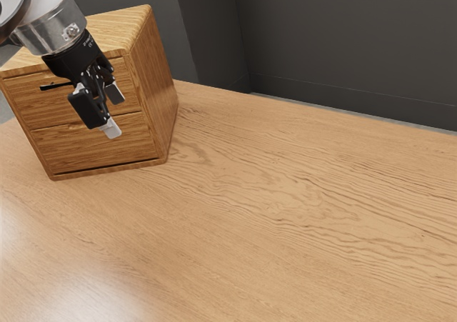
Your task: Pull the drawer handle with one arm to open the drawer
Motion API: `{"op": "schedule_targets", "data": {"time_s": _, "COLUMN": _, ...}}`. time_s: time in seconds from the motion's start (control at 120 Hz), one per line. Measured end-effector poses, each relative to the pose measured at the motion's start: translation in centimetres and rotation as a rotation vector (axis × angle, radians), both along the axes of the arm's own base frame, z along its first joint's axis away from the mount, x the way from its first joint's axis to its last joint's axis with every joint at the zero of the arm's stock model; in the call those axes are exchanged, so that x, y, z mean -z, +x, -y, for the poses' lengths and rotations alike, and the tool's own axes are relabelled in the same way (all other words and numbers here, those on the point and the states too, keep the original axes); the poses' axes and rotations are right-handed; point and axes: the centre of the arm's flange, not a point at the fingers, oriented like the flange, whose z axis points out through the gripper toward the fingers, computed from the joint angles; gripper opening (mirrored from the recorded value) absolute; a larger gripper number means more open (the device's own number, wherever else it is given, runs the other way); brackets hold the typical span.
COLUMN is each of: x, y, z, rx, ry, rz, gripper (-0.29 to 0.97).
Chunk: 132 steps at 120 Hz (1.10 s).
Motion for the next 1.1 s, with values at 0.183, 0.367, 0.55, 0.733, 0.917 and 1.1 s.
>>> {"op": "schedule_targets", "data": {"time_s": 0.183, "x": 0.0, "y": 0.0, "z": 0.1, "rx": 0.000, "ry": 0.000, "rz": 0.000, "gripper": 0.68}}
{"op": "schedule_targets", "data": {"time_s": 0.367, "x": -0.1, "y": -0.1, "z": 0.1, "rx": 0.000, "ry": 0.001, "rz": 0.002, "gripper": 0.68}}
{"op": "schedule_targets", "data": {"time_s": 0.55, "x": -2.0, "y": -1.2, "z": 0.5, "rx": -0.002, "ry": 0.018, "rz": 0.040, "gripper": 0.68}}
{"op": "schedule_targets", "data": {"time_s": 0.733, "x": -7.9, "y": -3.9, "z": 1.4, "rx": -0.014, "ry": 0.242, "rz": 0.120, "gripper": 0.68}}
{"op": "schedule_targets", "data": {"time_s": 0.917, "x": -6.2, "y": -1.8, "z": -6.6, "rx": -0.141, "ry": 0.431, "rz": 0.014, "gripper": 0.68}}
{"op": "schedule_targets", "data": {"time_s": 1.1, "x": -3.4, "y": 2.4, "z": -14.2, "rx": -0.199, "ry": 0.471, "rz": -0.041, "gripper": 0.68}}
